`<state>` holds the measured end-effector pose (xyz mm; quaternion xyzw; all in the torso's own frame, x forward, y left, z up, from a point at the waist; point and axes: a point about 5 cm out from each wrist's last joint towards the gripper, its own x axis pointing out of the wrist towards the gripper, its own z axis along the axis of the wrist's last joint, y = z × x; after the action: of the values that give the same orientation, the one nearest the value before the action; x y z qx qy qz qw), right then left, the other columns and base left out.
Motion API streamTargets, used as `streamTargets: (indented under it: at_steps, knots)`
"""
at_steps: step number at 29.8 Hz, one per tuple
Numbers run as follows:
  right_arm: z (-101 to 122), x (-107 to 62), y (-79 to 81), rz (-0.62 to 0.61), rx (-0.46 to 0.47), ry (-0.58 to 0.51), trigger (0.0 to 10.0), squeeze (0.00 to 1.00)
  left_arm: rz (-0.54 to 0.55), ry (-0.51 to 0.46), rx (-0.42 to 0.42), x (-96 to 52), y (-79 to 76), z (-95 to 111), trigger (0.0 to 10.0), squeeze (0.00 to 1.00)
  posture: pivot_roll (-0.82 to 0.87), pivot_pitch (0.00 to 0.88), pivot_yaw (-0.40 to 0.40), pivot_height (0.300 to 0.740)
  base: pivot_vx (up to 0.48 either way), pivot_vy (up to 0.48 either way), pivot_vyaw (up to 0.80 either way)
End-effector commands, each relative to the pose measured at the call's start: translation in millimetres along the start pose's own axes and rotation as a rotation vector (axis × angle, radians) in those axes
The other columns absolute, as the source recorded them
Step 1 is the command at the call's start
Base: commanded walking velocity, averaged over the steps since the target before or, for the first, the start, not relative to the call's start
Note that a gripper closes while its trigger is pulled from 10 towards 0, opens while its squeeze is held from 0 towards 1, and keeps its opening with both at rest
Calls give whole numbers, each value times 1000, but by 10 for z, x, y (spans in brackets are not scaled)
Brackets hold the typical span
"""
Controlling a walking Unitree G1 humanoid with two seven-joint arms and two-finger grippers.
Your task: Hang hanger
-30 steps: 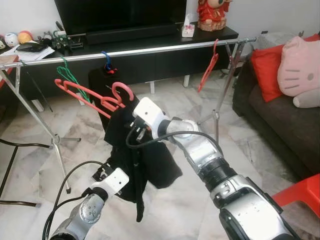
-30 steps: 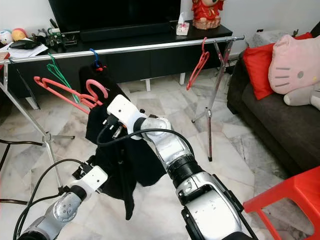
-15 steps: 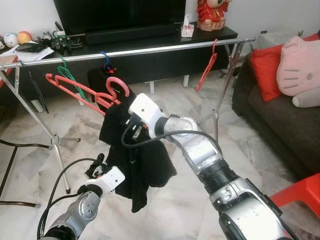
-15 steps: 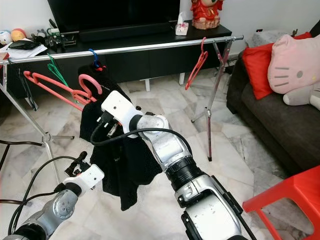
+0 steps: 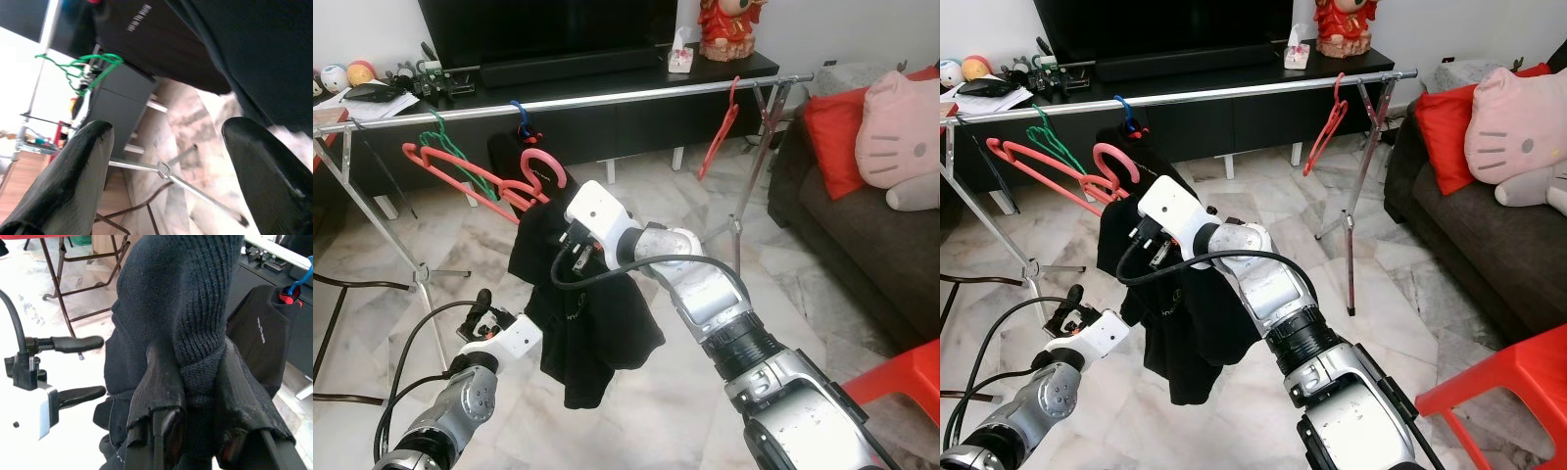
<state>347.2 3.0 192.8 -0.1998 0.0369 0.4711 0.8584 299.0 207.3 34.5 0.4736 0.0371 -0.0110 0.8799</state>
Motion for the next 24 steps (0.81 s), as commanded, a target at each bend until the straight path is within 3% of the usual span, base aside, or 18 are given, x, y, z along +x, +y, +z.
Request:
streamTargets:
  at_steps: [1, 13, 21, 24]
  knots:
    - [148, -8, 22, 5, -24, -59, 0, 0, 25, -6, -25, 19, 69, 1, 10000, 0, -110, 0, 69, 740, 0, 0, 0]
    - [160, 0, -20, -17, -37, -51, 0, 0, -316, 70, 93, -171, -285, -179, 10000, 0, -106, 0, 70, 740, 0, 0, 0]
    - [223, 8, -18, -15, -37, -70, 0, 0, -318, 69, 77, -160, -284, -163, 10000, 0, -108, 0, 72, 740, 0, 0, 0]
    - [255, 18, -2, -10, -35, -80, 0, 0, -288, 53, 34, -114, -260, -96, 10000, 0, -108, 0, 72, 740, 0, 0, 0]
